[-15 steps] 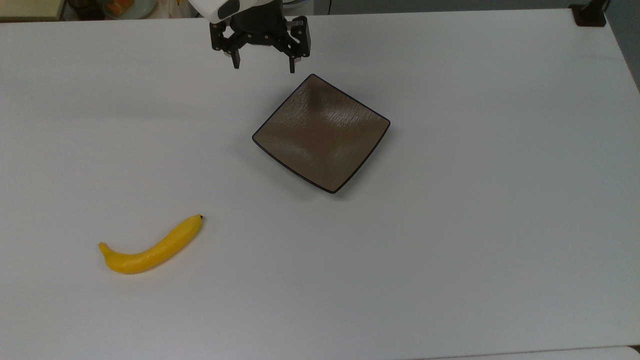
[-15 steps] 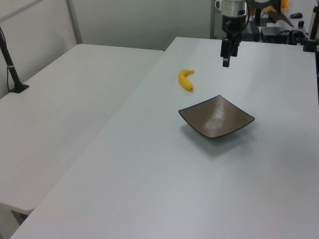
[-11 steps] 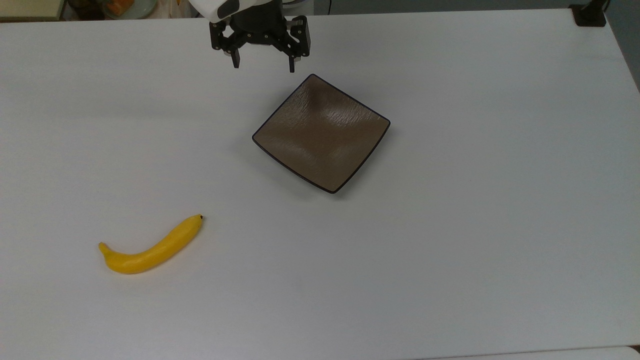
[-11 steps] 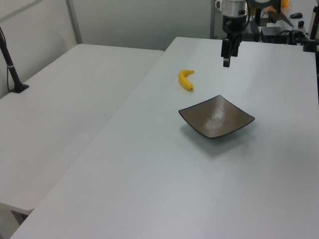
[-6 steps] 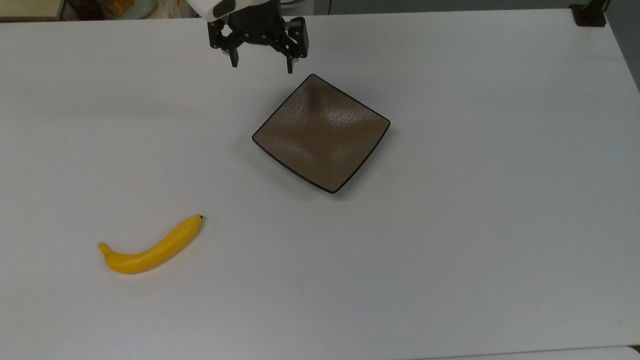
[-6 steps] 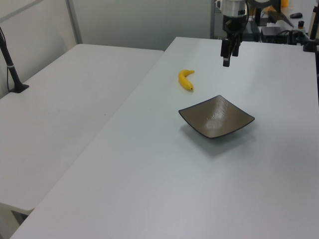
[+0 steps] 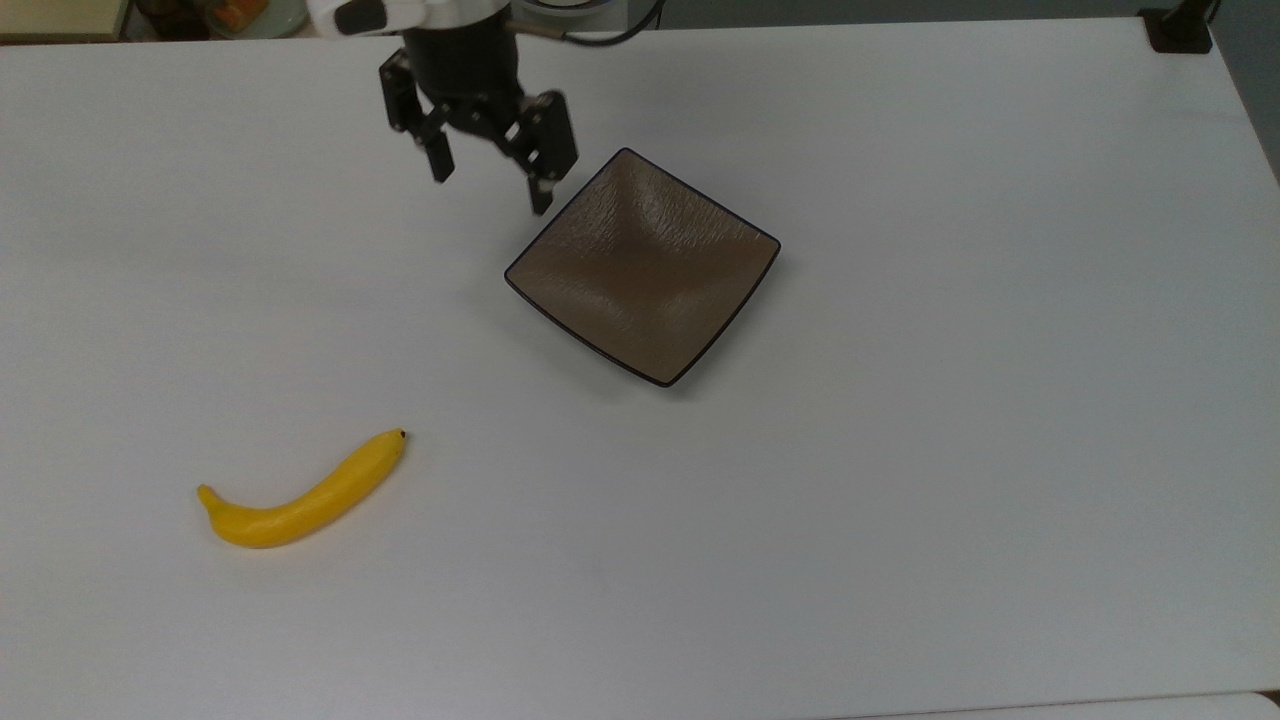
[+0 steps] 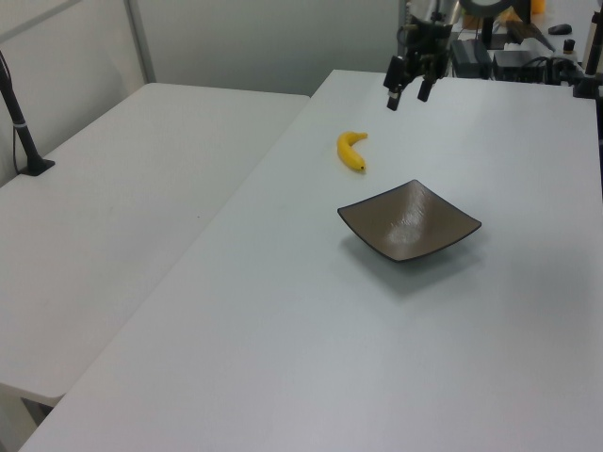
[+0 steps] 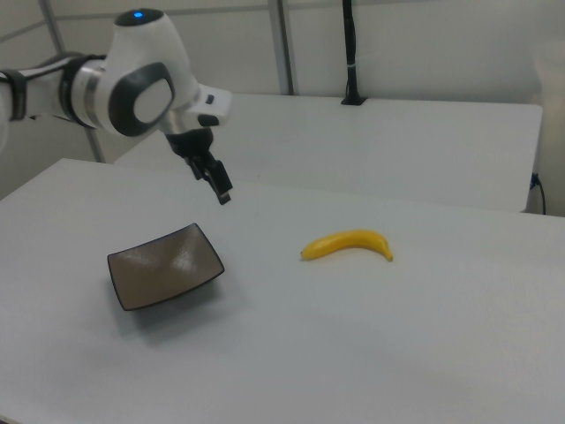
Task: Bananas placed on a ceramic plate
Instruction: 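Lower the gripper over the middle of the yellow banana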
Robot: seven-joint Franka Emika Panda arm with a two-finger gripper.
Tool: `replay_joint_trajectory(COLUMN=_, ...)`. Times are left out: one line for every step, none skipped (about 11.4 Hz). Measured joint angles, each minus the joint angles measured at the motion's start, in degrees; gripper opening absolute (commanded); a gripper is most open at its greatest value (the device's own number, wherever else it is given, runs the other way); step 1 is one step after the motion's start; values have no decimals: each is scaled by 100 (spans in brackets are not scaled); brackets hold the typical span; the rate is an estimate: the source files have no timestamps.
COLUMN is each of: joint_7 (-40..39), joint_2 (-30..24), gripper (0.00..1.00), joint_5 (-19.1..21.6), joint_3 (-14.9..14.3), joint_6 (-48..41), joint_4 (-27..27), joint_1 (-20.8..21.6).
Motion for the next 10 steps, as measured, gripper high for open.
replay_joint_trajectory(joint_7=244, joint_2=182, gripper=100, joint_5=0, joint_3=-8, joint_6=311, joint_4=-6, joint_1=-83)
replay_joint_trajectory(joint_7=480, joint_2=366, gripper=100, joint_5=1, joint_3=-11, joint_6=552, joint_4=4, joint_1=-176)
replay_joint_trajectory(joint_7=703, joint_2=560, gripper=100, joint_5=1, joint_3=-13, joint_6=768, joint_4=36, joint_1=-279)
replay_joint_trajectory(joint_7=932, joint_2=771, gripper=100, joint_5=1, joint_3=-16, joint_6=1026, joint_4=87, joint_1=-368)
replay_joint_trajectory(joint_7=1167, joint_2=987, gripper=100, joint_5=1, joint_3=-18, joint_6=1315, joint_4=153, joint_1=-444)
replay_joint_trajectory(joint_7=1401, joint_2=1190, gripper=100, joint_5=1, joint_3=-20, joint_6=1653, joint_4=207, joint_1=-516)
replay_joint_trajectory(joint_7=1556, joint_2=1369, gripper=100, joint_5=1, joint_3=-21, joint_6=1943, joint_4=261, joint_1=-584)
replay_joint_trajectory(joint_7=1678, joint_2=1531, gripper=100, joint_5=1, joint_3=-21, joint_6=2190, joint_4=313, joint_1=-634)
replay_joint_trajectory(joint_7=1807, joint_2=1694, gripper=100, joint_5=1, joint_3=-21, joint_6=2388, joint_4=403, joint_1=-672)
replay_joint_trajectory(joint_7=1933, joint_2=1884, gripper=100, joint_5=1, joint_3=-22, joint_6=2466, joint_4=579, joint_1=-709)
